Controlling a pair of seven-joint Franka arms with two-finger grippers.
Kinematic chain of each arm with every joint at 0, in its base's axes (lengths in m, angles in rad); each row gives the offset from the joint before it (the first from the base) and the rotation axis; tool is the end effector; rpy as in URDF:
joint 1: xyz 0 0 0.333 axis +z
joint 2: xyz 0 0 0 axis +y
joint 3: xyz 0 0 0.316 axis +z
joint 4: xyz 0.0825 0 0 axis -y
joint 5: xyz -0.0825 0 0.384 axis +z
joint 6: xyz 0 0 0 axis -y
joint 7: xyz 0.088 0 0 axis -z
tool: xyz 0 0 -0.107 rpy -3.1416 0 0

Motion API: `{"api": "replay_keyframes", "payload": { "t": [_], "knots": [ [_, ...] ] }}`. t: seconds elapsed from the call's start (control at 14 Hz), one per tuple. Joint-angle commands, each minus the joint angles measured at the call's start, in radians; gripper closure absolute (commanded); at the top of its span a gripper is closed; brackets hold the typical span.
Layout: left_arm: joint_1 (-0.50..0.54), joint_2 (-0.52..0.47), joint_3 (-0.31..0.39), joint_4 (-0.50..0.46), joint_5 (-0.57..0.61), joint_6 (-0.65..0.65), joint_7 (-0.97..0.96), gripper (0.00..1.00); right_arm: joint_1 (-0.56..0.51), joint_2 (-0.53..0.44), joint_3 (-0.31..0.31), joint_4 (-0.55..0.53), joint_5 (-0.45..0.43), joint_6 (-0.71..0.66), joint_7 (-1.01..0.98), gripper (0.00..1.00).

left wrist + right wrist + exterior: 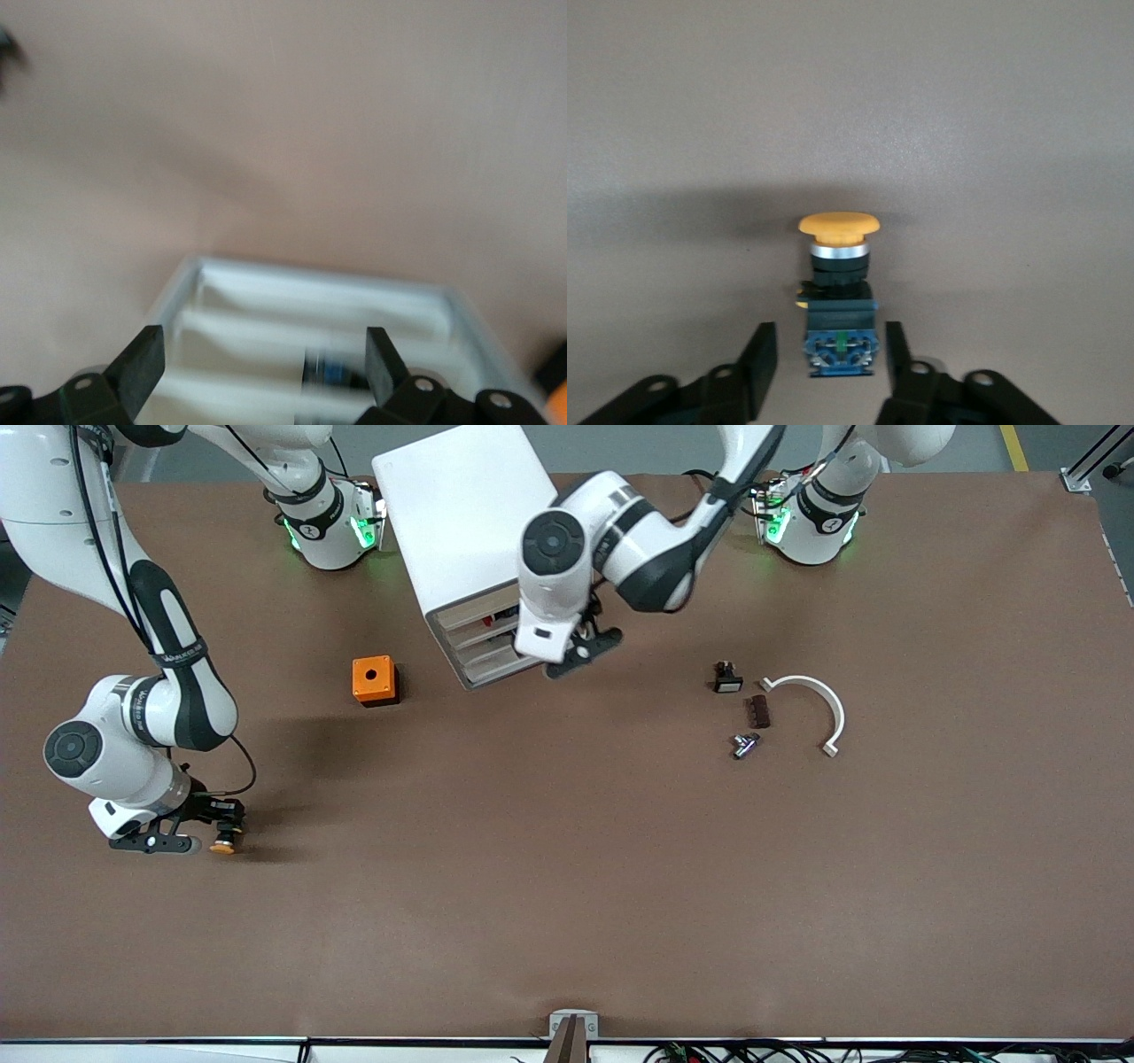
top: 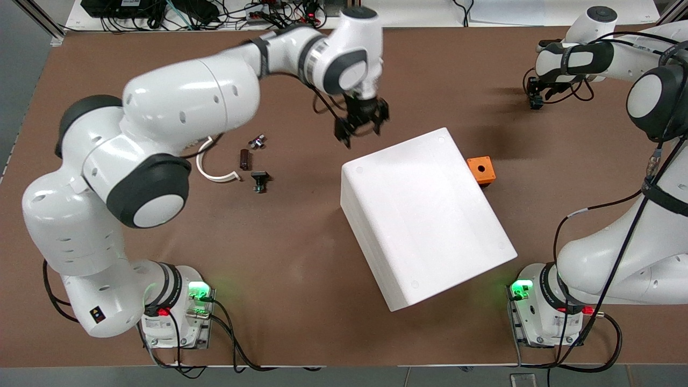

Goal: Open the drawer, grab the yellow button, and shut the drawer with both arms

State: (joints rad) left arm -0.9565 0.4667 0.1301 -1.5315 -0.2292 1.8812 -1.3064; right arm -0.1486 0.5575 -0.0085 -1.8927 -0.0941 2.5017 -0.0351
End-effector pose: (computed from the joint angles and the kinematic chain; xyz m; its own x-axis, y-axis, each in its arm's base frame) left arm 0.4357 -0.5160 0.3805 0.8349 0.5218 -0.1751 0.5175 -0.8526 -0.0732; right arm 0.6312 -0.0991 0.2120 0.9979 -0.0449 0.0466 -0.0480 -0.9967 0.0661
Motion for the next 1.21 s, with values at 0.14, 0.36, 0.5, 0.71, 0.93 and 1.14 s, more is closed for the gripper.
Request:
{"api": "replay_keyframes", "payload": {
  "t": [0.14, 0.36, 0.5, 0.71, 0.93, 1.14],
  "knots": [
    [0.221, -0.12, 0.034, -0.013, 0.134, -0.036, 0.071, 0.0, -0.016, -0.076, 0.025, 0.033, -0.009, -0.16, -0.002, 0.0],
    [0.375, -0.184, 0.036, 0.01, 0.146, -0.112, 0.257, 0.0, -0.011, -0.163, 0.03, 0.14, 0.008, -0.454, 0.012, 0.0],
    [0.47, -0.206, 0.036, 0.05, 0.151, -0.143, 0.379, 0.0, -0.009, -0.208, 0.03, 0.257, 0.046, -0.683, 0.023, 0.0],
    [0.567, -0.252, 0.036, 0.085, 0.177, -0.226, 0.603, 0.0, -0.008, -0.246, 0.028, 0.413, 0.047, -0.93, 0.029, 0.0],
    [0.626, -0.322, 0.028, 0.094, 0.188, -0.275, 0.741, 0.0, -0.008, -0.283, 0.03, 0.474, 0.048, -1.009, 0.032, 0.0],
    [0.773, -0.373, -0.047, 0.082, 0.188, -0.355, 0.962, 0.0, 0.007, -0.281, 0.03, 0.535, 0.042, -1.032, 0.024, 0.0]
  ]
}}
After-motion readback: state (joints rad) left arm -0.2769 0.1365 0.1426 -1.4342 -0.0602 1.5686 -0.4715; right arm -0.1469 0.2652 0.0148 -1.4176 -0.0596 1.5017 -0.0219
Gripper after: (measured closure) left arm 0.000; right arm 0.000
